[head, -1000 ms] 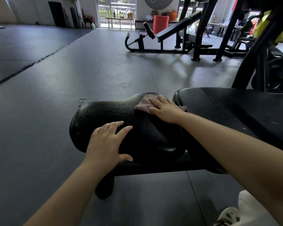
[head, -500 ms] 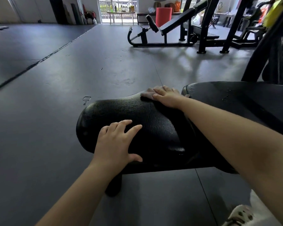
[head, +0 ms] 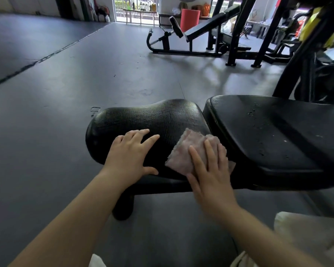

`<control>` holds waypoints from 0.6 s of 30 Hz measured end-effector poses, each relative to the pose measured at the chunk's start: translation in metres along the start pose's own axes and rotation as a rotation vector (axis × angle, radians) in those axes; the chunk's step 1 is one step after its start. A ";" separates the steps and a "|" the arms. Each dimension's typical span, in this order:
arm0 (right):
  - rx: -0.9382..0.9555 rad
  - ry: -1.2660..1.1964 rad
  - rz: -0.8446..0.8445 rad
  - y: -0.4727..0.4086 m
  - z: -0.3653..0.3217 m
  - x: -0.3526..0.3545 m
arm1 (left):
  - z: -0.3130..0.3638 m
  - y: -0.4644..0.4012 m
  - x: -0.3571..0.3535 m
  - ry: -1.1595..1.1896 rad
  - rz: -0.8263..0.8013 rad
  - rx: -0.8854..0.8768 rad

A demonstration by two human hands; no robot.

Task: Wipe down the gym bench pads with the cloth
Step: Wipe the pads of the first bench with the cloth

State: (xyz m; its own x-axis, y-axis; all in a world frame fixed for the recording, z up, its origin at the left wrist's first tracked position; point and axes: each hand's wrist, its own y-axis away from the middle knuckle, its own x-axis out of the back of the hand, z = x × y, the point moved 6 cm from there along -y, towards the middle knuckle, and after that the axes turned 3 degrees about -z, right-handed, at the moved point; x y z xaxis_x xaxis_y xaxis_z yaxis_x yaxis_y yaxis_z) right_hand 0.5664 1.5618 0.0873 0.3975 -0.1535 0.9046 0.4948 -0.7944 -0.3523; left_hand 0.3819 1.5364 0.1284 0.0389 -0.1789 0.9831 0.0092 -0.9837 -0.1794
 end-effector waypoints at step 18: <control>0.285 0.301 -0.236 -0.066 -0.080 -0.020 | -0.089 0.026 -0.002 0.054 -0.170 0.351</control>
State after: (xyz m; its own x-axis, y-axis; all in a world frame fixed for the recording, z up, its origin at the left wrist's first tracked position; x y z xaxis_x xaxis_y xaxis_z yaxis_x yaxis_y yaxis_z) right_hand 0.4634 1.5701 0.1114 0.0281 -0.1852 0.9823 0.7536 -0.6417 -0.1425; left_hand 0.2936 1.5099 0.1248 -0.0456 -0.0237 0.9987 0.3522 -0.9359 -0.0061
